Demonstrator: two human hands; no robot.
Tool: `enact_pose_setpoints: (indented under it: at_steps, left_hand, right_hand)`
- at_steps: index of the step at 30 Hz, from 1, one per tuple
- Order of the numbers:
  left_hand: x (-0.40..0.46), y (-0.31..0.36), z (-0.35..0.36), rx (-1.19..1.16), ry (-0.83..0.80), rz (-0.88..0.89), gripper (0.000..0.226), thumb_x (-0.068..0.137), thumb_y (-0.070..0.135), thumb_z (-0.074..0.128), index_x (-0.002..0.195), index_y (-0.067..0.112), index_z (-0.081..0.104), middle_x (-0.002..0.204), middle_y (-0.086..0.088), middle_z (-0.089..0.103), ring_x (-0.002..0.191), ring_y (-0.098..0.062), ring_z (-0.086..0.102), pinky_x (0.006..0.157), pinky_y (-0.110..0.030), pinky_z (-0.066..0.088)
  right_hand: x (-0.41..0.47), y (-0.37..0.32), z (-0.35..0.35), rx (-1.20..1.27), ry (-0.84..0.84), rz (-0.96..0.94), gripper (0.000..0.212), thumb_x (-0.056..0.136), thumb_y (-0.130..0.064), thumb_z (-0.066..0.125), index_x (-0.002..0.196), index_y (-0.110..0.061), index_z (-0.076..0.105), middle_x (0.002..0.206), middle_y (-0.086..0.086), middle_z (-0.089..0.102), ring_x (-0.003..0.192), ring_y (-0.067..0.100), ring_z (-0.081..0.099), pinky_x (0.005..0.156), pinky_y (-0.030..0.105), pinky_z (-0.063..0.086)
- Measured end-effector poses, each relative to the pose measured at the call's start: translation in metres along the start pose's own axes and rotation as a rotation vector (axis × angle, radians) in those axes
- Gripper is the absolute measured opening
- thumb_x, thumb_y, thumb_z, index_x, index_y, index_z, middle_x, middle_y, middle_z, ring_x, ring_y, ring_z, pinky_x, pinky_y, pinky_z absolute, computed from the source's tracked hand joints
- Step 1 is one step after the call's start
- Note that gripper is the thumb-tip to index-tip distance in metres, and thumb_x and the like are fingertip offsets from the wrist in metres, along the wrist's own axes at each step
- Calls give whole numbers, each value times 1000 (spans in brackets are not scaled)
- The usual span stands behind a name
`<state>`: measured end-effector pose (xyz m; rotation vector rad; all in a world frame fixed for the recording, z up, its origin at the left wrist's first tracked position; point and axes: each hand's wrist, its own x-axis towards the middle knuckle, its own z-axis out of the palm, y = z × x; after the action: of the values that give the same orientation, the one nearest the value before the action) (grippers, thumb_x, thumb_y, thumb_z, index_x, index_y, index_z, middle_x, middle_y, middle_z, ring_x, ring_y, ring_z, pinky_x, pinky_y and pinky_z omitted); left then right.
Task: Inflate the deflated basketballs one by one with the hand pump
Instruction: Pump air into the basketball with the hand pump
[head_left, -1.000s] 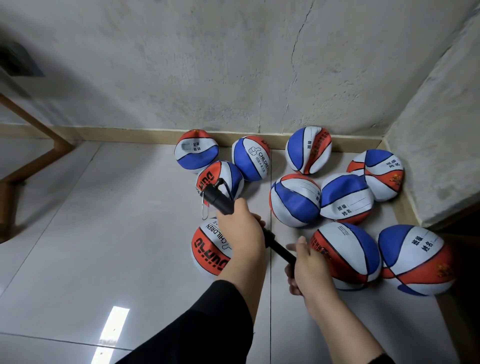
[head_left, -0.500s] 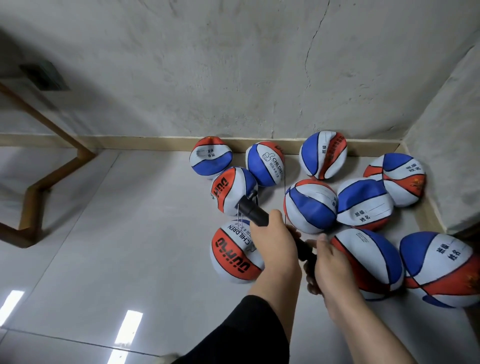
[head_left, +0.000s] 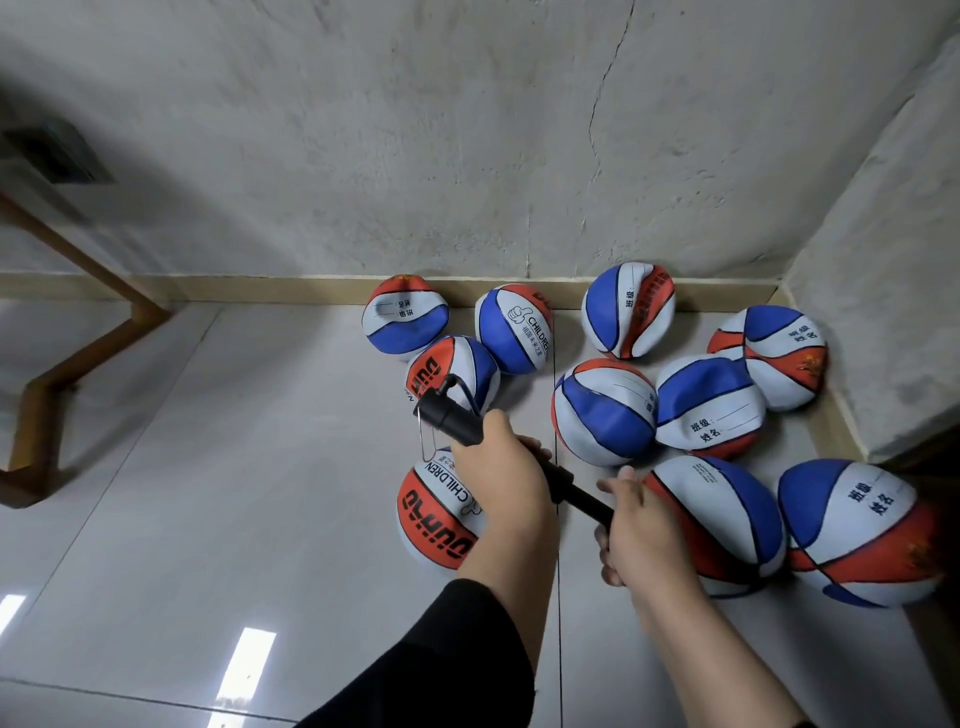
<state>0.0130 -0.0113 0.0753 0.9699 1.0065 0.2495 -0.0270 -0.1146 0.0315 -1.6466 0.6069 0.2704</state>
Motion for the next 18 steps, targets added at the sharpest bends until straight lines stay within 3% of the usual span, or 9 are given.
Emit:
enact_pose_setpoints:
  at_steps: [2,3,5,6,8,11,14,18]
  left_hand:
    - [-8,-3,3,-14,-19,1,22,92,15,50,105,-2,57,57,-9,56,48,-22,54,47,-28,45]
    - [-11,-6,4,-11,-26,3,15,92,14,50,98,0,55,53,-8,55,47,-22,53,47,-27,44]
    - [-16,-8,6,4,-40,2,8,91,13,50,87,6,50,48,-5,53,47,-23,52,48,-27,43]
    - [-17,-9,6,13,-48,0,8,91,13,50,85,8,50,48,-5,52,48,-23,51,49,-27,42]
    - [-16,-9,6,27,-71,-4,6,91,15,52,88,10,51,52,-6,53,49,-22,52,49,-28,44]
    - [-9,-6,5,42,-71,-14,16,92,18,54,103,7,54,62,-11,55,53,-25,55,51,-33,48]
    - [9,3,0,41,-30,10,23,94,19,52,111,3,55,67,-15,58,52,-25,57,49,-36,52]
    - [26,7,-6,57,-2,47,32,93,22,51,114,-1,56,67,-17,60,52,-25,60,51,-41,55]
  right_hand:
    - [3,-4,7,-49,2,-55,42,107,-50,30,93,-28,63,77,7,57,58,24,48,45,27,40]
    - [4,-5,10,-71,6,-80,46,103,-57,30,94,-29,64,82,6,59,67,25,52,55,31,46]
    - [5,-5,14,-90,13,-108,61,88,-67,26,99,-26,69,85,2,62,79,24,54,73,38,45]
    - [4,-3,15,-88,21,-105,68,83,-69,24,102,-24,71,84,2,62,80,23,54,75,39,44]
    - [3,0,14,-74,24,-71,71,82,-71,25,104,-22,72,80,3,61,73,24,54,67,37,44]
    - [1,0,4,-1,-6,-7,51,103,-57,32,102,-22,69,66,8,56,49,22,46,46,28,36]
    - [0,7,-15,62,1,70,34,109,-40,36,101,-22,64,51,7,47,38,18,33,42,23,26]
    - [1,25,-29,73,38,146,36,110,-42,37,103,-20,63,49,6,46,36,16,31,43,22,25]
